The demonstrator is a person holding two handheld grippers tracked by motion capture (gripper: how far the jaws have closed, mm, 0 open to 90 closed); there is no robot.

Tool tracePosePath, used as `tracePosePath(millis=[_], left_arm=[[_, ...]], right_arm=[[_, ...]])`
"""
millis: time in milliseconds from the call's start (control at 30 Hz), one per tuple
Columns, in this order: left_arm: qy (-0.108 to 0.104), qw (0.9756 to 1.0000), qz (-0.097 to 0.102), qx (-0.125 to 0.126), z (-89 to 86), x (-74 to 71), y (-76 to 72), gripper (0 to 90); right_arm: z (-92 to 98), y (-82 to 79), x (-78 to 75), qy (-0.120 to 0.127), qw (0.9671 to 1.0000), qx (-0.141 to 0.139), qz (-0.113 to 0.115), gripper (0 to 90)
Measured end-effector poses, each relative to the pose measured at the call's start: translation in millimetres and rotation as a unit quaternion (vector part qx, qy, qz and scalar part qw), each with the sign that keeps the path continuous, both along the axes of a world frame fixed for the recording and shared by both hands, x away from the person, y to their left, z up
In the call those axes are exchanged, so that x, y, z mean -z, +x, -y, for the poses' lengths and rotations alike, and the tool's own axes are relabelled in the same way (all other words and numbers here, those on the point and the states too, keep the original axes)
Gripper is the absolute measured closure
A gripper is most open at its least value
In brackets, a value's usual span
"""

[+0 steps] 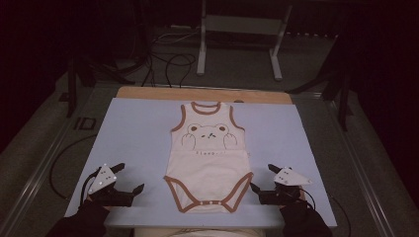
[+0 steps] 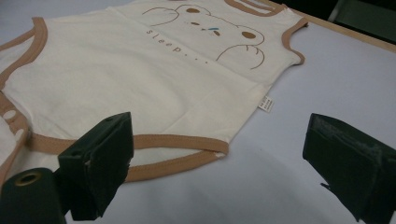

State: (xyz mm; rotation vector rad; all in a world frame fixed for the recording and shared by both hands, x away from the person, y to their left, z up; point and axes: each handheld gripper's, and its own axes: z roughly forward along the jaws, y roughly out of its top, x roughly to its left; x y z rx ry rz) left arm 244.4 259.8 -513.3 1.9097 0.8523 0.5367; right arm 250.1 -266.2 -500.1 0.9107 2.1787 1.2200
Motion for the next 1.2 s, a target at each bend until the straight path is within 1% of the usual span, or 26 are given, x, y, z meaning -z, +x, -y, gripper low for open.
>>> tracePosePath(millis=[167,267,333,433,467,533,600,667,700,767,833,900,967,1000,1033,1067,1100,1133,1200], left_arm=[[-0.003,1.0,0.001,-0.001,-0.3,-0.4,0.1,0.1],[0.0,1.0,0.002,-0.002,0.9,-0.6,0.7,0.1],[0.0,1.0,0.002,-0.002,0.9,-0.6,0.7,0.1],[0.005,1.0,-0.001,0.004,3.5,-0.6,1.1,0.1],[0.005,0.9999,0.002,0.01,5.5,-1.9,0.7,0.1],[0.006,0.9999,0.003,0.012,6.5,-2.6,0.1,0.1],[0.01,0.9997,0.003,0.023,9.7,-3.7,-2.2,0.1],[0.006,0.9995,0.0,0.032,10.7,-5.8,-2.5,0.1],[0.006,0.9995,0.0,0.032,10.7,-5.8,-2.5,0.1],[-0.001,0.9994,-0.003,0.033,12.5,-8.9,-3.3,0.1],[-0.003,0.9993,-0.008,0.036,15.4,-11.6,-3.7,0.1],[-0.003,0.9992,-0.007,0.04,16.6,-13.4,-4.2,0.1],[-0.007,0.9987,-0.009,0.049,19.5,-19.6,-4.1,0.1],[-0.007,0.9987,-0.009,0.049,19.5,-19.6,-4.1,0.1],[-0.016,0.9983,-0.011,0.055,20.4,-25.4,-3.1,0.1],[-0.016,0.9983,-0.011,0.055,20.4,-25.4,-3.1,0.1],[-0.02,0.9981,-0.01,0.057,21.2,-28.2,-2.8,0.1],[-0.02,0.9978,-0.008,0.063,22.4,-34.1,-1.9,0.1],[-0.02,0.9977,-0.005,0.064,23.1,-36.7,-1.3,0.1]], right_arm=[[-0.2,-0.2,0.0,-0.002,1.0,-0.003,0.001,8.7],[-0.4,0.6,0.4,0.003,1.0,-0.003,-0.003,8.7],[-0.3,1.0,0.3,0.002,1.0,-0.002,-0.004,8.7],[-0.5,2.3,0.1,0.005,1.0,-0.005,-0.006,8.7],[-1.7,2.5,-0.2,0.006,0.9999,-0.009,-0.007,8.7],[-2.6,2.1,-0.1,0.004,0.9999,-0.01,-0.007,8.7],[-4.1,0.4,-3.1,0.004,0.9999,-0.013,-0.01,8.7],[-5.5,-2.1,-7.0,0.005,0.9999,-0.014,-0.007,8.7],[-5.5,-2.1,-7.0,0.005,0.9999,-0.014,-0.007,8.7],[-8.0,-4.9,-11.9,0.004,0.9999,-0.014,-0.005,8.7],[-9.4,-6.6,-16.2,0.011,0.9998,-0.015,-0.005,8.7],[-9.6,-7.0,-18.7,0.012,0.9998,-0.017,-0.003,8.7],[-10.2,-9.9,-29.6,0.016,0.9997,-0.017,0.006,8.7],[-10.2,-9.9,-29.6,0.016,0.9997,-0.017,0.006,8.7],[-8.5,-11.1,-39.1,0.031,0.9993,-0.019,0.012,8.7],[-7.9,-12.0,-43.8,0.037,0.999,-0.019,0.015,8.7],[-7.9,-12.0,-43.8,0.037,0.999,-0.019,0.015,8.7],[-7.5,-12.5,-52.3,0.038,0.999,-0.014,0.019,8.7],[-7.5,-12.5,-59.8,0.035,0.999,-0.017,0.023,8.7]])
